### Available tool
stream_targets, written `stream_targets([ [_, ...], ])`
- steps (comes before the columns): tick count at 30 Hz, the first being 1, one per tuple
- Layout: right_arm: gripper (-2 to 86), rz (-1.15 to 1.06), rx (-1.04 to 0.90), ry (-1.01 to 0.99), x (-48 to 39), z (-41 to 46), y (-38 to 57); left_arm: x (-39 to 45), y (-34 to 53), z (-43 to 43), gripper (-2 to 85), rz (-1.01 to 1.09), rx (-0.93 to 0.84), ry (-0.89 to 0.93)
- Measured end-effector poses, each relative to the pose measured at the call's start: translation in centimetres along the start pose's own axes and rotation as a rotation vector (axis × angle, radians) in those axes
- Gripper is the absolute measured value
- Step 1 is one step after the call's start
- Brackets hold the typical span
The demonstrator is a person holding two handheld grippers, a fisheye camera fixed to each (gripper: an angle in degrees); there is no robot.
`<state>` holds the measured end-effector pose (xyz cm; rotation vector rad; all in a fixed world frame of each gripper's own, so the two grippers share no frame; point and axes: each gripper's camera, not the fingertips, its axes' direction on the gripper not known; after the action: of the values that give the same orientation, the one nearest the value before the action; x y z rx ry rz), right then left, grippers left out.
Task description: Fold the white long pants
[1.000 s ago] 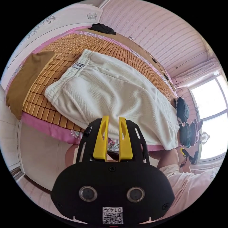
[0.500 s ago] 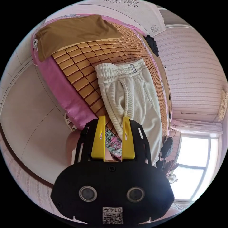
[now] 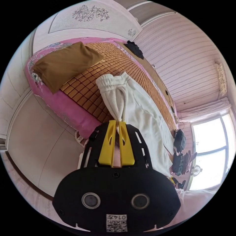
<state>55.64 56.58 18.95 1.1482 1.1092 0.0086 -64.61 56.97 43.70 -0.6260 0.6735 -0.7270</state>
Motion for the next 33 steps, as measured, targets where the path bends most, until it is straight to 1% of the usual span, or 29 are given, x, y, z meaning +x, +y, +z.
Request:
stream_targets([
  [3, 6.6, -0.066, 0.033, -0.018, -0.5, -0.9, -1.2, 0.0, 1.5, 1.1, -0.1, -0.039, -0.030, -0.063],
  [5, 6.6, -0.101, 0.041, -0.017, -0.8, -1.5, -2.1, 0.8, 2.4, 0.5, 0.0, -0.042, 0.030, -0.086],
  [7, 6.8, -0.132, 0.040, -0.044, -0.9, -2.1, -2.8, 2.3, 3.0, -0.1, 0.8, -0.002, 0.058, -0.100],
  [8, 7.2, -0.137, 0.054, -0.062, -0.6, -2.7, -3.0, 3.8, 3.2, -0.4, 1.7, 0.049, 0.064, -0.114],
  [11, 8.7, -0.078, 0.203, -0.007, 0.6, -5.1, -2.3, 8.8, 4.1, -0.4, 3.7, 0.239, 0.057, -0.139],
  [13, 8.5, -0.133, 0.250, 0.001, 0.5, -5.5, -2.0, 12.3, 4.9, 0.2, 4.2, 0.368, 0.052, -0.139],
  [14, 8.4, -0.172, 0.243, 0.028, 0.1, -4.7, -2.3, 14.9, 5.6, 1.0, 4.4, 0.463, 0.042, -0.126],
  [15, 8.6, -0.196, 0.193, 0.068, -0.4, -3.2, -2.9, 17.6, 6.4, 2.1, 4.7, 0.560, 0.028, -0.111],
  [16, 9.3, -0.210, 0.159, 0.088, -0.6, -2.3, -3.3, 19.1, 6.8, 2.7, 4.8, 0.611, 0.017, -0.102],
  [18, 11.1, -0.268, 0.040, 0.121, -1.5, 1.7, -4.9, 25.0, 8.9, 5.9, 5.7, 0.800, -0.042, -0.061],
  [19, 11.5, -0.274, 0.023, 0.120, -1.6, 2.5, -5.3, 26.5, 9.5, 6.7, 6.0, 0.843, -0.059, -0.049],
  [21, 11.6, -0.265, -0.029, 0.102, -1.4, 5.7, -6.8, 32.2, 12.1, 10.4, 7.3, 1.009, -0.148, 0.014],
  [22, 11.5, -0.257, -0.043, 0.099, -1.3, 6.4, -7.1, 33.5, 12.8, 11.4, 7.6, 1.048, -0.172, 0.024],
  [24, 10.5, -0.221, -0.094, 0.103, -0.7, 8.4, -7.9, 38.2, 15.9, 15.1, 8.6, 1.198, -0.220, 0.035],
  [28, 3.3, -0.279, -0.050, 0.063, -0.4, 7.0, -7.0, 44.0, 20.7, 20.2, 9.3, 1.386, -0.303, 0.091],
  [30, 1.8, -0.332, -0.006, 0.012, -0.1, 4.7, -5.8, 47.3, 23.4, 23.2, 9.6, 1.481, -0.356, 0.072],
  [33, 0.9, -0.415, 0.080, -0.083, -0.3, 0.3, -3.6, 50.8, 26.3, 26.1, 10.3, 1.592, -0.373, 0.049],
])
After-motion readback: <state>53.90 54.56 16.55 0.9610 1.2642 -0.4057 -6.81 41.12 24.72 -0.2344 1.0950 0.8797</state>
